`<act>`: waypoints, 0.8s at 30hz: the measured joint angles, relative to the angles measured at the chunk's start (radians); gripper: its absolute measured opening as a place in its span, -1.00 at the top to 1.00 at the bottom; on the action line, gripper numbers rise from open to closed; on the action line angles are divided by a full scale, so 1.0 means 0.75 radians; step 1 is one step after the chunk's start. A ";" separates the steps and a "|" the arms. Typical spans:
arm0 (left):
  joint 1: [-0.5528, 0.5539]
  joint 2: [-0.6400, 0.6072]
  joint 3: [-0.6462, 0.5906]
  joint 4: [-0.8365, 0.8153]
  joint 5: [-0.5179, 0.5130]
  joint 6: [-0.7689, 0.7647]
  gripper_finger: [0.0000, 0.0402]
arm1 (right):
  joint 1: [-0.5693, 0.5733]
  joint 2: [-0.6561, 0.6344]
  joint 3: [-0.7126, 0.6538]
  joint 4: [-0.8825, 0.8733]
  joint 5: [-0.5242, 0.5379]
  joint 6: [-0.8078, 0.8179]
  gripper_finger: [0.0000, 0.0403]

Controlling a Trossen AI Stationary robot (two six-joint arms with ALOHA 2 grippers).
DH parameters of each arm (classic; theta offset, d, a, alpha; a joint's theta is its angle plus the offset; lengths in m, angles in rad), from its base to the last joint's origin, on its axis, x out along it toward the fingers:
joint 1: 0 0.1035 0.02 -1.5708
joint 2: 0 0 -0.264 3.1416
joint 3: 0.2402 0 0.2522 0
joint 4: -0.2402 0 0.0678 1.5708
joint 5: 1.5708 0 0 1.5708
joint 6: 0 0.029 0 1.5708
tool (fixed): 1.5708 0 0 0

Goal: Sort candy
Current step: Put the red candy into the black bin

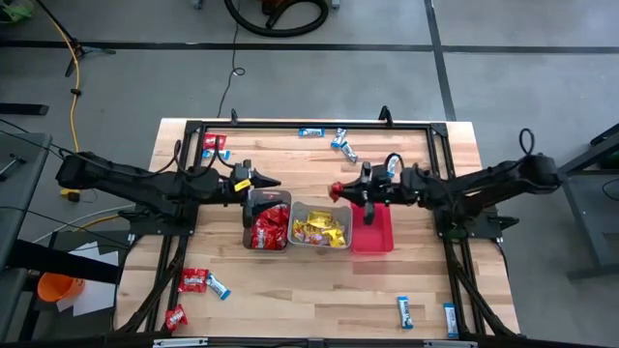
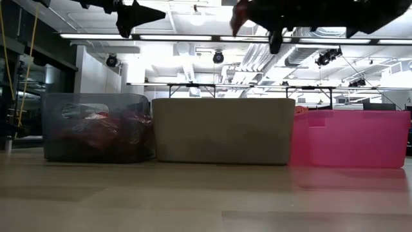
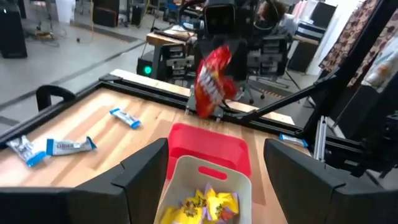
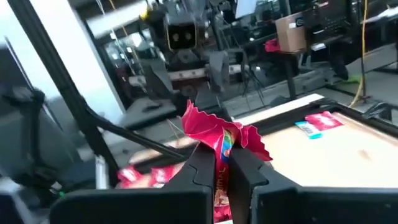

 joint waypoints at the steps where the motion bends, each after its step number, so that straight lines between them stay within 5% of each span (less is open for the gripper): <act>1: 0.001 0.000 0.000 0.003 0.000 0.009 -0.26 | 0.000 0.027 0.019 -0.004 -0.002 -0.024 0.97; 9: 0.001 -0.017 0.000 0.024 0.000 0.035 -0.26 | 0.001 0.237 0.166 -0.003 -0.037 -0.032 0.97; 17: 0.001 -0.146 0.001 0.083 -0.053 0.061 -0.26 | 0.014 0.642 0.489 -0.009 -0.061 0.003 0.93; 24: 0.001 -0.219 0.001 0.066 -0.152 0.095 -0.26 | 0.013 0.916 0.893 -0.381 -0.089 0.039 0.68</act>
